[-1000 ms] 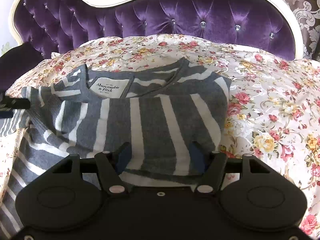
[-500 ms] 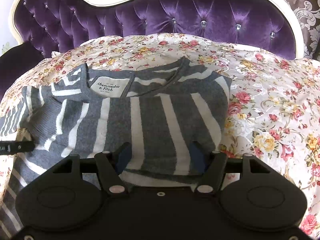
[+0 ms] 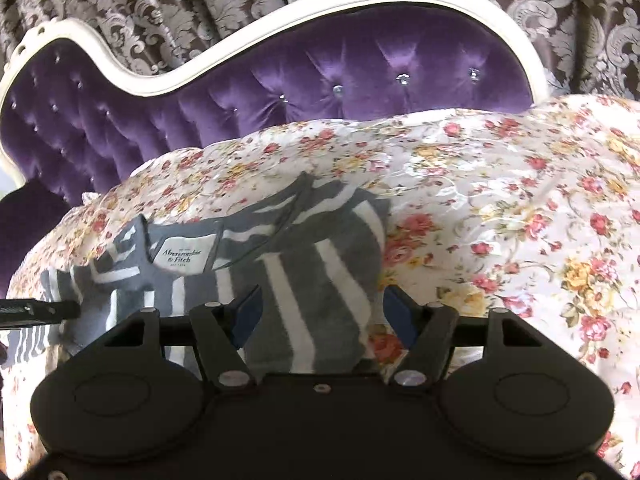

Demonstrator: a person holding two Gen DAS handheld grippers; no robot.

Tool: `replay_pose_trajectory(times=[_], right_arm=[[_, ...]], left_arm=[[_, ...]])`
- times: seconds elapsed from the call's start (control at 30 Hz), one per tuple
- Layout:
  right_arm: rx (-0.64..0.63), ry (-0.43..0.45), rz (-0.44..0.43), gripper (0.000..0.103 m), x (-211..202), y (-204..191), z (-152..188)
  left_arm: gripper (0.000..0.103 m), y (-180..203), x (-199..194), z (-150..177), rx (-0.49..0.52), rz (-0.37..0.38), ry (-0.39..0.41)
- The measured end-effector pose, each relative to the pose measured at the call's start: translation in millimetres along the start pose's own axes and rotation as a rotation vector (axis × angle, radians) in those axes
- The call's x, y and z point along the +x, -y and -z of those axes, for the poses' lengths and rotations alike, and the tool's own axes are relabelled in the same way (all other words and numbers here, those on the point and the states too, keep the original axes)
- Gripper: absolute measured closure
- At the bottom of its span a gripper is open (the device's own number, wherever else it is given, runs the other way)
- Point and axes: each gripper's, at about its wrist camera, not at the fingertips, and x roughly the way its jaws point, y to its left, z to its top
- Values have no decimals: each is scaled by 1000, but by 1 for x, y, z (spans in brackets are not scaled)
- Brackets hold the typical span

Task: Fold small clothes

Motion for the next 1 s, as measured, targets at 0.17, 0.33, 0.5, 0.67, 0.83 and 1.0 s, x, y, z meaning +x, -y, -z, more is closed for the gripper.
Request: replay_pose_trajectory(times=[0.17,0.33,0.5,0.67,0.83,1.0], right_arm=[[-8,-5,-9,33,1,-2,-1],[-5,-4,-7,33,0,-2,0],[21,2,9,33,-1,5,-1],[11,-25,25,33,3,5,1],[-20,-68,33,33,9,1,4],[-23,-65,26,27,9,-2,5]], left_arm=[[55,7,10,10,91,-1,9],[92,6,3,15,81,-6,78],[95,-7,-15,26,-52,-47,140],[90,-12,-14,34,-69,-68,118],[41,-10,-11,37,-76,6,109],[11,8,1,48,-20,-74,78]])
